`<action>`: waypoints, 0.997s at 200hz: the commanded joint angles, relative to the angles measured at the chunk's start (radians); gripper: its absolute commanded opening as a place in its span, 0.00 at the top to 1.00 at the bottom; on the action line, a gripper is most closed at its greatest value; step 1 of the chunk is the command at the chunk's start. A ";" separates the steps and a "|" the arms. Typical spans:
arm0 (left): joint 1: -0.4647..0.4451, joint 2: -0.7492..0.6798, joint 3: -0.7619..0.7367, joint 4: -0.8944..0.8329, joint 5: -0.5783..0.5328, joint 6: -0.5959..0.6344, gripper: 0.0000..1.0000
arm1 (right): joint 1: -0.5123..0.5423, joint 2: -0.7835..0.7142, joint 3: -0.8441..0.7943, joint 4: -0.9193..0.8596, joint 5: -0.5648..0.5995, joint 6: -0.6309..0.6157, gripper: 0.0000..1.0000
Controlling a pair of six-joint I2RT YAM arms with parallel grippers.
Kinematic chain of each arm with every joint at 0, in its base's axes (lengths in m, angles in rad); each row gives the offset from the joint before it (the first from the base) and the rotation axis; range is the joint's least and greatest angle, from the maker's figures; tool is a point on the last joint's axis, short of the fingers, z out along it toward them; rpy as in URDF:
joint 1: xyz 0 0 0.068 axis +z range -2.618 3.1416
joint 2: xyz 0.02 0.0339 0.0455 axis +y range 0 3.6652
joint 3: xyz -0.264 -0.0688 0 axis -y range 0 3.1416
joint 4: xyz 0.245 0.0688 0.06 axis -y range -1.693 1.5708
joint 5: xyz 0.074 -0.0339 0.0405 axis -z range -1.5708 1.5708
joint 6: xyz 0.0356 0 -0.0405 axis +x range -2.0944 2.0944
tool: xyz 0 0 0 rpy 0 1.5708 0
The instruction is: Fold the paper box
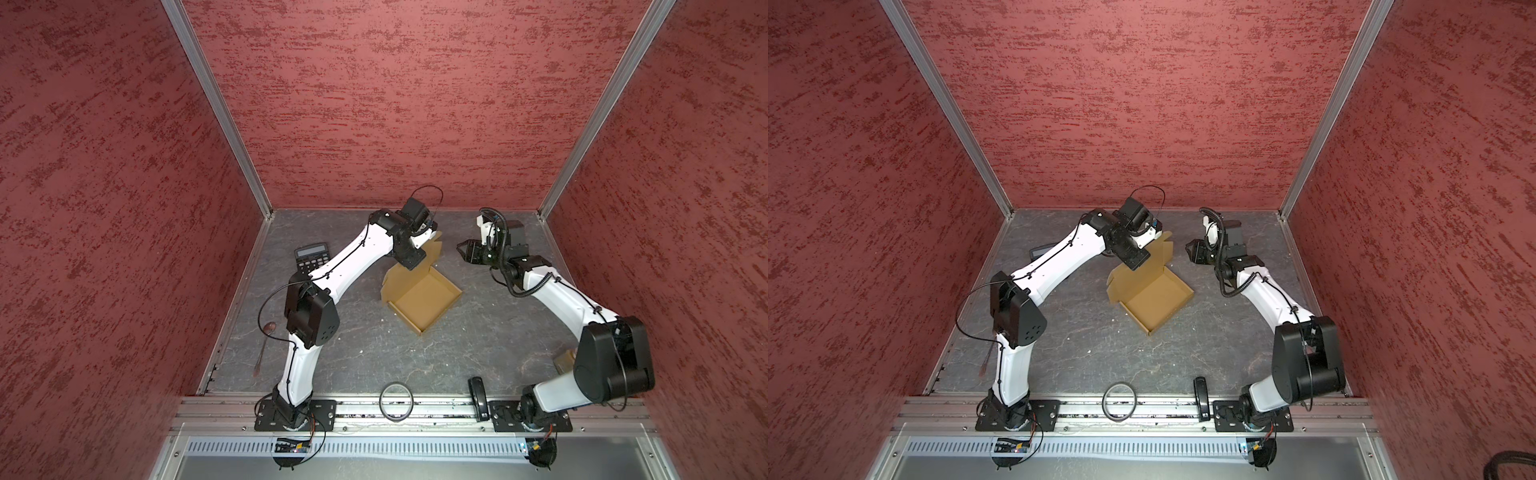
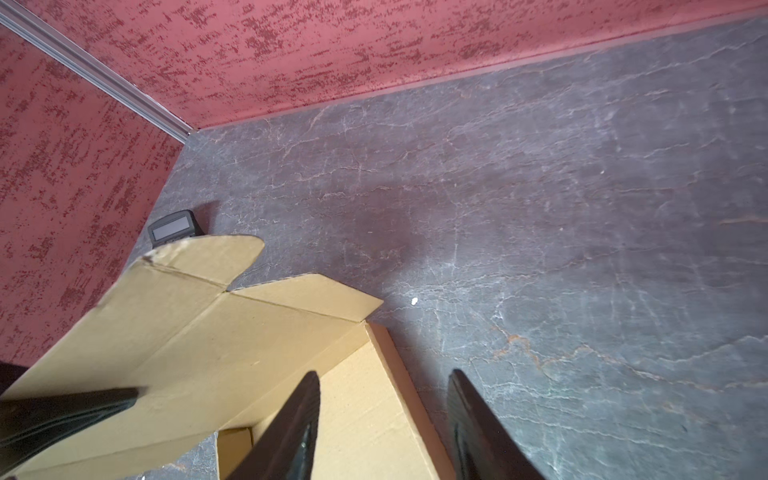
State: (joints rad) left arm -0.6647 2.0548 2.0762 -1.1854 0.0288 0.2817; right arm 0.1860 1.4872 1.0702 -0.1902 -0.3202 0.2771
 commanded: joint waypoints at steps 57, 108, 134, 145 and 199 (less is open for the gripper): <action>0.011 0.045 0.182 -0.108 0.171 0.351 1.00 | -0.009 -0.103 -0.044 -0.067 0.081 0.020 0.49; -0.014 0.139 0.247 -0.209 0.156 0.461 1.00 | -0.010 -0.112 -0.052 -0.073 0.125 0.033 0.49; -0.018 0.174 0.249 -0.214 0.134 0.484 1.00 | -0.011 -0.105 -0.060 -0.059 0.127 0.041 0.49; -0.018 0.183 0.248 -0.207 0.133 0.488 1.00 | -0.012 -0.103 -0.064 -0.055 0.127 0.042 0.49; -0.027 0.162 0.232 -0.134 0.121 0.485 0.67 | -0.015 -0.099 -0.075 -0.039 0.129 0.039 0.49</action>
State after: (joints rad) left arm -0.6846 2.2253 2.3138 -1.3609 0.1520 0.7574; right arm 0.1810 1.3975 1.0058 -0.2516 -0.2123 0.3073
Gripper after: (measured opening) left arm 0.239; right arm 0.507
